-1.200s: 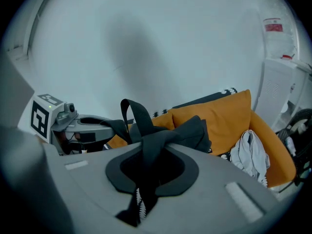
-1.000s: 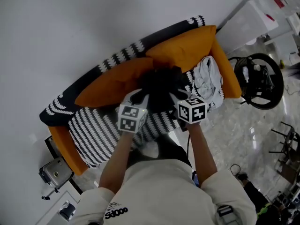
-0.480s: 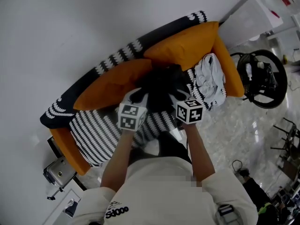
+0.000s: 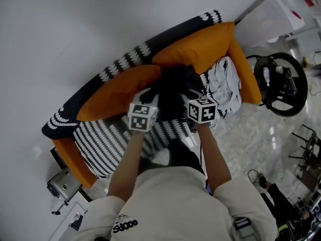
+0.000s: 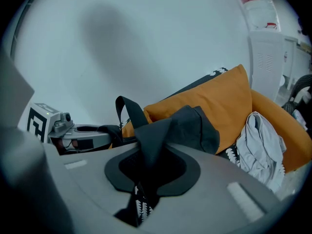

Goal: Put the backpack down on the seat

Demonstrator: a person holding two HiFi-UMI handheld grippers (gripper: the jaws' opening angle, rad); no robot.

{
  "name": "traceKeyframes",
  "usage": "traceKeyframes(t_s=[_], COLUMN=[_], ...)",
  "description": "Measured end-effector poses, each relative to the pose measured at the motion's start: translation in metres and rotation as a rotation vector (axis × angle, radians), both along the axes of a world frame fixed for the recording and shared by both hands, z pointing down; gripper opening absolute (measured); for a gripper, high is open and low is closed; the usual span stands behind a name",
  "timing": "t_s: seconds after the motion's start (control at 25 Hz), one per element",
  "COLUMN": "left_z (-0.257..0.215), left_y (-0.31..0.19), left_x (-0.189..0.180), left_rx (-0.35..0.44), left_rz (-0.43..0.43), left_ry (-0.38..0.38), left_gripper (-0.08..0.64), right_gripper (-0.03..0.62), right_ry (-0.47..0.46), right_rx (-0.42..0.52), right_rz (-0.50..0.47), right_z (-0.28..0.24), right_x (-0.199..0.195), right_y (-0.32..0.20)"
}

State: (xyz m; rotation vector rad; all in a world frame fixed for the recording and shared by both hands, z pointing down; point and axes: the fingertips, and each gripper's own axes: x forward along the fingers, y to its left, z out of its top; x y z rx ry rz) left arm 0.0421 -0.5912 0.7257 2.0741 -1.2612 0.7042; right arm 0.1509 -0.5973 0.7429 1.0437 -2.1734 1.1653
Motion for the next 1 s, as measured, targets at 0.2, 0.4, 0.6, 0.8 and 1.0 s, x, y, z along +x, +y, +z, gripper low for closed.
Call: traceKeyframes(t_s=[0.2,0.4,0.6,0.8,1.0], left_z=[0.004,0.006,0.004,0.004,-0.003], left_y=[-0.004,0.015,0.048,0.096,0.136], left_x=[-0.007,-0.016,-0.019,-0.02,-0.032], left_rx=[0.013,0.009,0.002,-0.041,-0.039], left_rz=[-0.02,-0.011,0.045,0.085,0.08], left_ry=[-0.008,-0.014,-0.043,-0.088,-0.05], left_gripper=[0.12,0.255,0.295,0.311,0.312], right_gripper=[0.054,0.139,0.3,0.308,0.3], right_ry=[0.003,0.012,0.079,0.148,0.162], right_rx=[-0.006,0.016,0.038,0.095,0.159], right_rz=[-0.042,-0.136,-0.19,-0.093,0.03], right_z=[0.001,-0.006,-0.011,-0.032,-0.07], right_x=[-0.005,-0.007,-0.007,0.018,0.037], right_y=[-0.004,0.019,0.05,0.077,0.11])
